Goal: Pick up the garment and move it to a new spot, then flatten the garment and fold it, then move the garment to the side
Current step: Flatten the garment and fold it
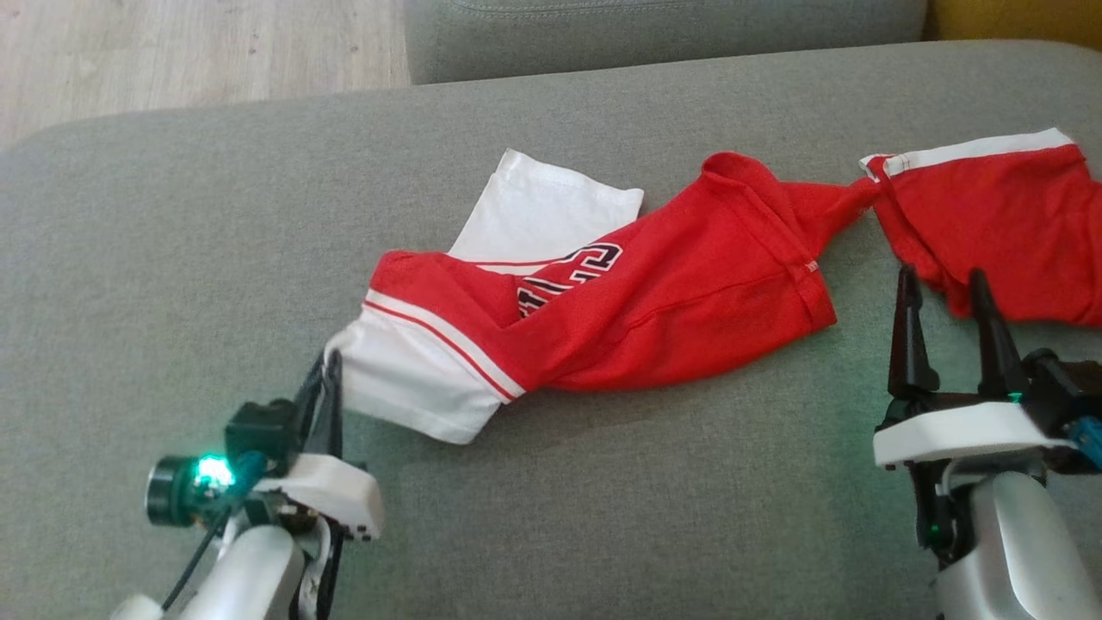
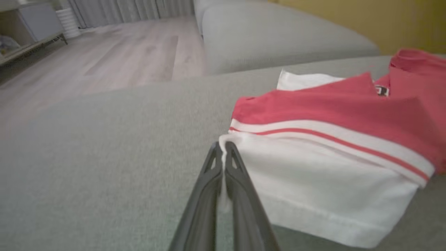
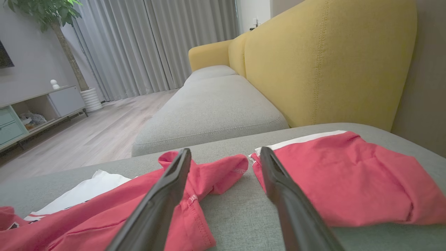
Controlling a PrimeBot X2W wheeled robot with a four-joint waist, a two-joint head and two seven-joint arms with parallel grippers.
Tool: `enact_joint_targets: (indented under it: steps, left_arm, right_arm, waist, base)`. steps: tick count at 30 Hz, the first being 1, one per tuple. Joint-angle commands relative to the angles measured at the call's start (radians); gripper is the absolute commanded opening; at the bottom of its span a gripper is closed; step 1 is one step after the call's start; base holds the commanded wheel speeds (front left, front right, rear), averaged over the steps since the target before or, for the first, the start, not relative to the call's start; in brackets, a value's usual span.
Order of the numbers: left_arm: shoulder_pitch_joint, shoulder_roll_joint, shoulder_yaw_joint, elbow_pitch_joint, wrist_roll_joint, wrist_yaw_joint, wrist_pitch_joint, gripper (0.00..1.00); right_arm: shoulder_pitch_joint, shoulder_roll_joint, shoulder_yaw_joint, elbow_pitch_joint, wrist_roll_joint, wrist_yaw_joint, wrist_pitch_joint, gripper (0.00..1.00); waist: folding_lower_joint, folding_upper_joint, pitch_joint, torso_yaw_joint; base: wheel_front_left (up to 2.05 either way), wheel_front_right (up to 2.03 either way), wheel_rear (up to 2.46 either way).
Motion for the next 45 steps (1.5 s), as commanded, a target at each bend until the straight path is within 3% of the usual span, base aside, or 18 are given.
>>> enact_joint_targets:
  steps: [1,8,16,23,30,36,45]
  left_arm:
    - [-0.026,0.019,0.055,-0.056,-0.006,0.014,-0.045,0.0]
    - [-0.013,0.002,0.111,-0.176,-0.023,0.041,-0.174,0.0]
    - [-0.003,-0.012,0.111,-0.225,-0.012,0.032,-0.201,0.0]
    - [-0.015,-0.029,0.089,-0.216,-0.004,0.016,-0.205,0.0]
    - [-0.043,-0.043,0.073,-0.199,0.004,0.0,-0.207,0.0]
    - [-0.054,-0.046,0.078,-0.189,0.005,-0.005,-0.209,0.0]
    - [-0.059,-0.049,0.083,-0.178,0.009,-0.007,-0.21,0.0]
  right_arm:
    - [-0.012,-0.004,0.03,-0.027,-0.009,0.007,-0.011,1.0]
    - [-0.008,-0.004,0.047,-0.012,-0.029,0.007,-0.01,1.0]
    - [-0.077,-0.004,0.065,0.038,-0.112,0.007,0.06,1.0]
    - [-0.182,-0.004,0.07,0.15,-0.294,0.007,0.205,1.0]
    - [-0.265,-0.004,0.053,0.258,-0.481,0.007,0.282,1.0]
    - [-0.297,-0.004,-0.015,0.306,-0.567,0.007,0.27,1.0]
    - [-0.314,-0.004,-0.045,0.329,-0.576,0.007,0.222,1.0]
  waist:
    - [0.0,0.0,-0.003,0.003]
    - [0.0,0.0,-0.002,0.017]
    - [0.0,0.0,0.013,0.03]
    - [0.0,0.0,0.039,0.049]
    - [0.0,0.0,0.064,0.072]
    - [0.0,0.0,0.076,0.076]
    - [0.0,0.0,0.074,0.061]
  base:
    - [0.0,0.0,0.0]
    - [0.0,0.0,0.0]
    - [0.0,0.0,0.0]
    - [0.0,0.0,0.0]
    - [0.0,0.0,0.0]
    - [0.0,0.0,0.0]
    - [0.0,0.0,0.0]
